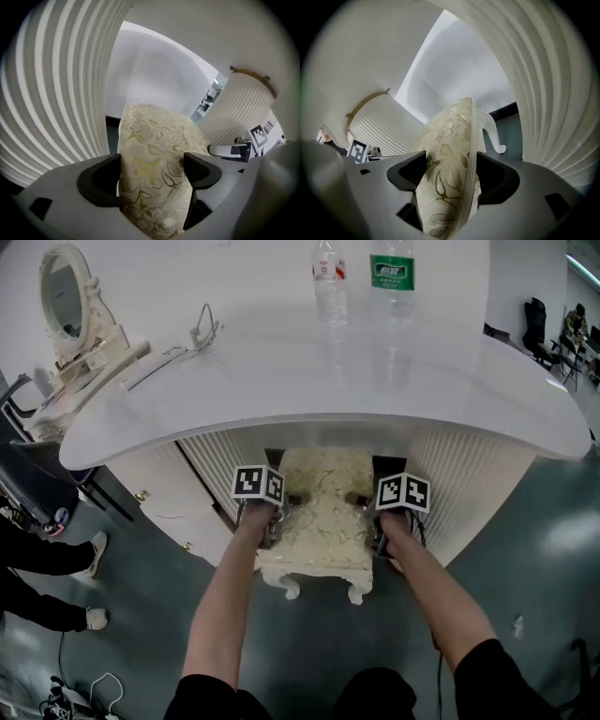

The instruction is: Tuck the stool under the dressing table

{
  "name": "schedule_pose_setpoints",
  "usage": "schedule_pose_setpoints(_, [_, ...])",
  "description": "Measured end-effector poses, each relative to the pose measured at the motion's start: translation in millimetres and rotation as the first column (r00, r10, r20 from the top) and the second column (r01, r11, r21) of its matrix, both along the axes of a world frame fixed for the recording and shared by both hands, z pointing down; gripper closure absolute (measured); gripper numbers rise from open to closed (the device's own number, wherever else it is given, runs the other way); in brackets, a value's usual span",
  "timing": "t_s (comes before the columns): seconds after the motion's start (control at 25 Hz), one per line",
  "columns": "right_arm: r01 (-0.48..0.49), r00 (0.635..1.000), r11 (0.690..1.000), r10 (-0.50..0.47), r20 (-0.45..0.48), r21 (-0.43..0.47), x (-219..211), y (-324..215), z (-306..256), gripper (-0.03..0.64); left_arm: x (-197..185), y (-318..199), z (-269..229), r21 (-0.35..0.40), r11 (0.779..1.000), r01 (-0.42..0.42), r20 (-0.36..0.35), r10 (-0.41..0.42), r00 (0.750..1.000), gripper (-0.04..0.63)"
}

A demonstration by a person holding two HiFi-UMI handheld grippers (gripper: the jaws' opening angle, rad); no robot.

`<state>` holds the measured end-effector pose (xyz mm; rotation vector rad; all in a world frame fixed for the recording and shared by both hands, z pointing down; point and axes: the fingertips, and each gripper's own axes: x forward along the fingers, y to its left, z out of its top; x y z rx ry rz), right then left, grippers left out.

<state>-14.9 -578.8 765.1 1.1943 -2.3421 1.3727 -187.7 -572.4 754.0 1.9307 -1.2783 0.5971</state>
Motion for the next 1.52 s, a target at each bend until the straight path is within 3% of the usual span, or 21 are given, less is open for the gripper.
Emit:
schedule_pose_setpoints(0.24, [-0.011, 1.0, 1.0, 0.011, 0.02, 0.011, 0.1, 0.6, 1.2, 0.33, -0.9, 0.3, 0.1, 0.025, 1.0, 0.009, -0.012, -0.008, 1.0, 0.17])
schedule_pose_setpoints(0.4, [-0.027, 0.999, 0.998, 0.026, 0.024, 0.053, 2.0, 1.6, -5.0, 0.328, -7.2, 1.0, -12.7, 0.131, 0.99, 0.05, 0.0, -0.051, 0.999, 0.172])
schedule_pose_setpoints(0.44, [-0.031, 1.0, 0.996, 0.03, 0.004, 0.078, 4.5, 2.4, -7.6, 0.33, -10.4, 1.2, -20.0, 0.178, 0.982, 0.062, 0.031, -0.069, 0.997, 0.184])
schedule_pose_setpoints(0.52, [-0.035, 0.996, 0.988, 0.047, -0.08, 0.152, 12.3, 4.0, -14.6, 0.33, -16.9, 1.8, -38.0, 0.273, 0.959, 0.077, 0.089, -0.105, 0.991, 0.312])
schedule_pose_setpoints(0.64, [-0.029, 0.976, 0.962, 0.086, -0.201, 0.272, 19.1, 9.2, -33.6, 0.33, -16.4, 10.0, -58.8, 0.338, 0.938, 0.078, 0.098, -0.117, 0.988, 0.344])
schedule_pose_setpoints(0.8, [0.016, 0.948, 0.908, 0.119, -0.294, 0.419, 10.4, 28.4, -69.4, 0.331, -9.9, 32.4, -80.8, 0.426, 0.903, 0.052, 0.145, -0.125, 0.981, 0.411])
schedule_pose_setpoints(0.96, [0.131, 0.927, 0.81, 0.104, -0.36, 0.572, -21.4, 65.0, -113.8, 0.331, 3.1, 66.0, -107.6, 0.559, 0.829, -0.014, 0.198, -0.117, 0.973, 0.529])
schedule_pose_setpoints(1.12, [0.217, 0.92, 0.72, 0.076, -0.386, 0.659, -61.3, 112.8, -146.7, 0.347, 16.9, 110.5, -126.7, 0.633, 0.773, -0.052, 0.195, -0.094, 0.976, 0.553])
schedule_pose_setpoints(1.16, [0.23, 0.917, 0.7, 0.077, -0.391, 0.676, -70.1, 126.3, -152.0, 0.382, 17.8, 124.0, -129.2, 0.646, 0.762, -0.045, 0.181, -0.095, 0.979, 0.567])
schedule_pose_setpoints(1.24, [0.253, 0.913, 0.665, 0.076, -0.402, 0.702, -87.0, 153.2, -159.1, 0.61, 14.3, 151.8, -131.2, 0.665, 0.747, -0.012, 0.139, -0.108, 0.984, 0.586])
schedule_pose_setpoints(1.28, [0.26, 0.913, 0.658, 0.07, -0.402, 0.706, -95.3, 166.4, -160.6, 0.609, 9.9, 165.1, -129.9, 0.67, 0.742, 0.012, 0.113, -0.118, 0.987, 0.586])
schedule_pose_setpoints(1.36, [0.249, 0.923, 0.674, 0.053, -0.381, 0.695, -109.6, 191.7, -159.8, 0.609, -2.5, 189.8, -123.9, 0.669, 0.739, 0.075, 0.052, -0.148, 0.988, 0.588])
schedule_pose_setpoints(1.52, [0.21, 0.947, 0.735, 0.009, -0.32, 0.644, -130.6, 235.7, -140.6, 0.609, -22.4, 228.9, -107.7, 0.642, 0.747, 0.173, -0.036, -0.197, 0.98, 0.588])
